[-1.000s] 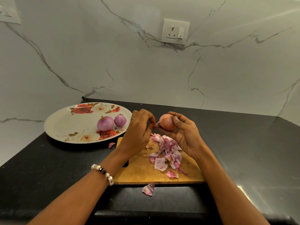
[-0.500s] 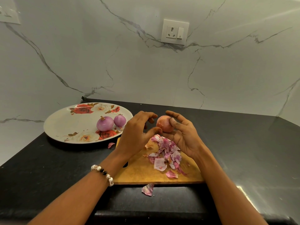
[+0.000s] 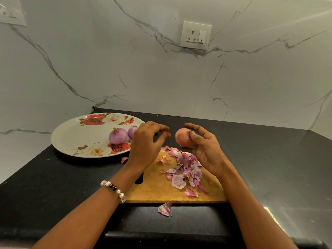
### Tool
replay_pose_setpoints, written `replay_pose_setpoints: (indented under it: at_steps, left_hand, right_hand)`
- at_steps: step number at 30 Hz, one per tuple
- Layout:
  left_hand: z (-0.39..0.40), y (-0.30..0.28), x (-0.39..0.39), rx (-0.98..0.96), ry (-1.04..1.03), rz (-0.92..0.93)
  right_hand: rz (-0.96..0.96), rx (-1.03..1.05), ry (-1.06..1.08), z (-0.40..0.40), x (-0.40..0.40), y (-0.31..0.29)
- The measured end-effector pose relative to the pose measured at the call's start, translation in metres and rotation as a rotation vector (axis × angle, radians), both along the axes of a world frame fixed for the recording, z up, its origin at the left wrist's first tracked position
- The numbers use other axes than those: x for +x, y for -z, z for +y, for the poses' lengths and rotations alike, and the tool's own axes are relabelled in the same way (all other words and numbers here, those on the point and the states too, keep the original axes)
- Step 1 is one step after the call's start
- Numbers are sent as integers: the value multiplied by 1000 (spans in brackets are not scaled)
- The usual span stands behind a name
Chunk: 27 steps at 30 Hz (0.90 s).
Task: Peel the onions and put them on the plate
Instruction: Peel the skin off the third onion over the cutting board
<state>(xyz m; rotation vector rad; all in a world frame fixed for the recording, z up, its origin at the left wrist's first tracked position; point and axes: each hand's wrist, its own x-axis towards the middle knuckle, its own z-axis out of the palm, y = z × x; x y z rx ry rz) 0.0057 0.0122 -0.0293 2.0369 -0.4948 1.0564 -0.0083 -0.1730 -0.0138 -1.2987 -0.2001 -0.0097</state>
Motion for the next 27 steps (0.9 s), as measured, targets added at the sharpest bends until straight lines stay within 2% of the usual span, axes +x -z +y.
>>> replay_pose_setpoints:
  at_steps: [4, 10, 18, 27]
  left_hand:
    - [-7, 2, -4, 120, 59, -42]
    - [-14, 3, -10, 83, 144, -42]
    - [-12, 2, -9, 45, 130, -46]
    - [-11, 1, -8, 56, 170, 31]
  right_hand:
    - [-20, -37, 35, 2, 0, 0]
    - [23, 114, -87, 3, 1, 0]
    - [12, 104, -136, 5, 2, 3]
    - [-11, -13, -106, 4, 4, 5]
